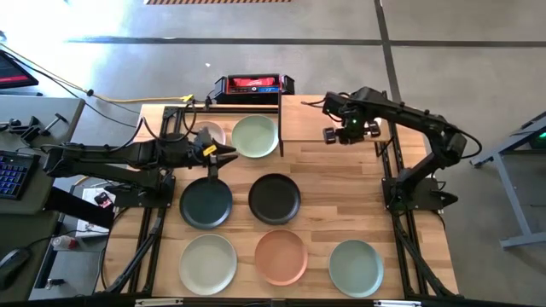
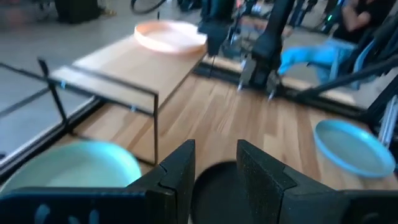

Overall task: Place and stack plates onto a shelf
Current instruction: Stack the white plate on top of the light orange plate on the shelf

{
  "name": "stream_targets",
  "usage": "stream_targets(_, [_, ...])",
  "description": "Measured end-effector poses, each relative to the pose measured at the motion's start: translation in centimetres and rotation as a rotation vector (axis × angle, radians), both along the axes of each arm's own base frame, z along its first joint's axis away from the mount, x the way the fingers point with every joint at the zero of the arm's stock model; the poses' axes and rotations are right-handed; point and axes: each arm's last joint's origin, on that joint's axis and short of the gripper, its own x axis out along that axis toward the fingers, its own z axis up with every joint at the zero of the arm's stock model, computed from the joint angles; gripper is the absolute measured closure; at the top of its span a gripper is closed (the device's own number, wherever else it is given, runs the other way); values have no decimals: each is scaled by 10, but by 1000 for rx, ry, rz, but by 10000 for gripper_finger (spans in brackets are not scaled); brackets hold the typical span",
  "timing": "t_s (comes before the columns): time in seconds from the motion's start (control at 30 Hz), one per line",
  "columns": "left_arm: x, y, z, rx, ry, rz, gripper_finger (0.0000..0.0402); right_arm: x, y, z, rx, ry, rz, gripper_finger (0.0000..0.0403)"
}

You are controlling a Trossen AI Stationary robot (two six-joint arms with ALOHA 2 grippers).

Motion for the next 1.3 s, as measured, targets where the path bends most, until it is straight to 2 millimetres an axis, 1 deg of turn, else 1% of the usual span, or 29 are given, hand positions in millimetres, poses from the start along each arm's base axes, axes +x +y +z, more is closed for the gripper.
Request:
stream_targets(0.17, [-4,0,-11,-65,101,32,296,14,22,0,48,-55,134,352])
stream_targets(0.3, [-8,1,-18,-131,169,89,296,24,43,0,50,-75,221,352])
stream_targets(0.5, [-16,-2,-32,-347,279,141,296,38,72,1,34,-116,367,352])
stream_targets(0.63, [-24,-2,-40,-458,348,243,296,45,84,1,16,-162,450,352])
stream_targets(0.77, [-29,3,-45,-424,408,354,296,51,90,2,-8,-207,535,352])
stream_targets(0.9, [-30,13,-54,-392,503,429,296,54,92,3,-28,-237,608,352])
stream_targets(1.03, [-25,27,-64,-420,571,521,296,54,92,3,-36,-239,655,352])
stream_targets(1.3, [-15,52,-87,-439,712,624,296,54,92,3,-50,-236,739,352])
